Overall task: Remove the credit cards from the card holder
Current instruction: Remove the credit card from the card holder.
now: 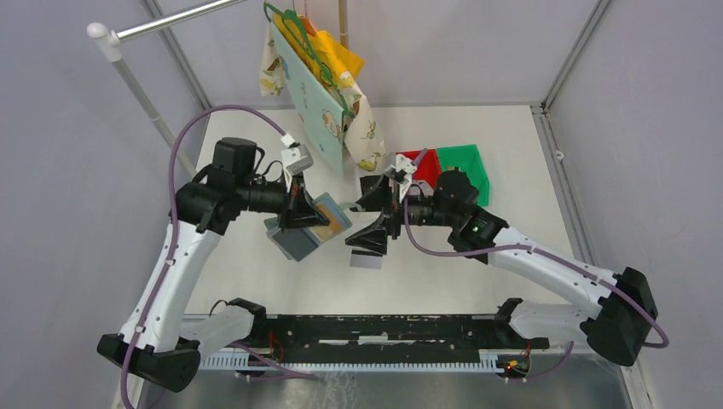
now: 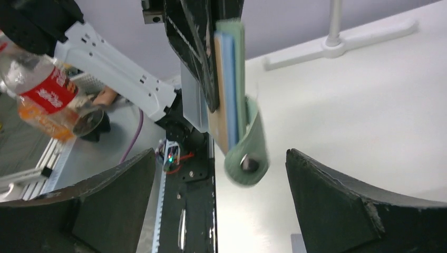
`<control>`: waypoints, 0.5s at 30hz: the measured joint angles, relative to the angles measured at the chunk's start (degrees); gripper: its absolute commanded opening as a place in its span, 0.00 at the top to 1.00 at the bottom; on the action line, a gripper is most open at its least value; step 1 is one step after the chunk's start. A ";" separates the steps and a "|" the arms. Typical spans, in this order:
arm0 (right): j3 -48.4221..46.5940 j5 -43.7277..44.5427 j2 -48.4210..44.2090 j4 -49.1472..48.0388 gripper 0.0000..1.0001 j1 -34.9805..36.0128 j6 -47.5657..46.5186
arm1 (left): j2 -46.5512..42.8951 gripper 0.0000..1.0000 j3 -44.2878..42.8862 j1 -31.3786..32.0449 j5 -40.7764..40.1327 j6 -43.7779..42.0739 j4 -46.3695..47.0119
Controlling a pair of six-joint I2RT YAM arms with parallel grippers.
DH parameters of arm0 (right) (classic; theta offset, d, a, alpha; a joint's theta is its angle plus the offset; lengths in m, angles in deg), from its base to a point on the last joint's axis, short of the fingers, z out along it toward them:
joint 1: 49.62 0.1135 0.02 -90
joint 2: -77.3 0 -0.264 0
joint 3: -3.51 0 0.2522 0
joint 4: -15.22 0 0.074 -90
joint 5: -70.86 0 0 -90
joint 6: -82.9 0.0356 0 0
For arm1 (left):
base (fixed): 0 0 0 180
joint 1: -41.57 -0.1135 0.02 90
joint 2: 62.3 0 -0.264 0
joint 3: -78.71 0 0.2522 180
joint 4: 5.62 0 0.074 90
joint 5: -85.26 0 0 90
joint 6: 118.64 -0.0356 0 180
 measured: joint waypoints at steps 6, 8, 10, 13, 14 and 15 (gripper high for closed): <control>12.00 8.17 -2.89 -23.78 0.02 -0.44 12.41 | -2.03 0.98 -1.14 0.00 -1.14 22.58 19.71; 15.37 10.99 -2.23 -31.26 0.02 -0.44 17.00 | -3.28 0.98 -0.26 0.00 -1.38 30.62 27.78; 16.79 12.90 -0.98 -36.70 0.02 -0.42 20.63 | -4.70 0.98 0.96 0.00 -2.29 36.24 33.70; 16.81 15.45 1.33 -44.65 0.02 0.09 24.87 | -6.12 0.98 1.79 0.02 -3.67 42.18 39.63; 16.72 16.04 1.88 -46.64 0.02 0.42 25.83 | -6.25 0.98 1.86 0.02 -3.91 43.39 40.85; 16.39 16.44 2.38 -48.19 0.02 0.79 26.58 | -6.45 0.98 2.16 0.02 -4.13 44.78 42.56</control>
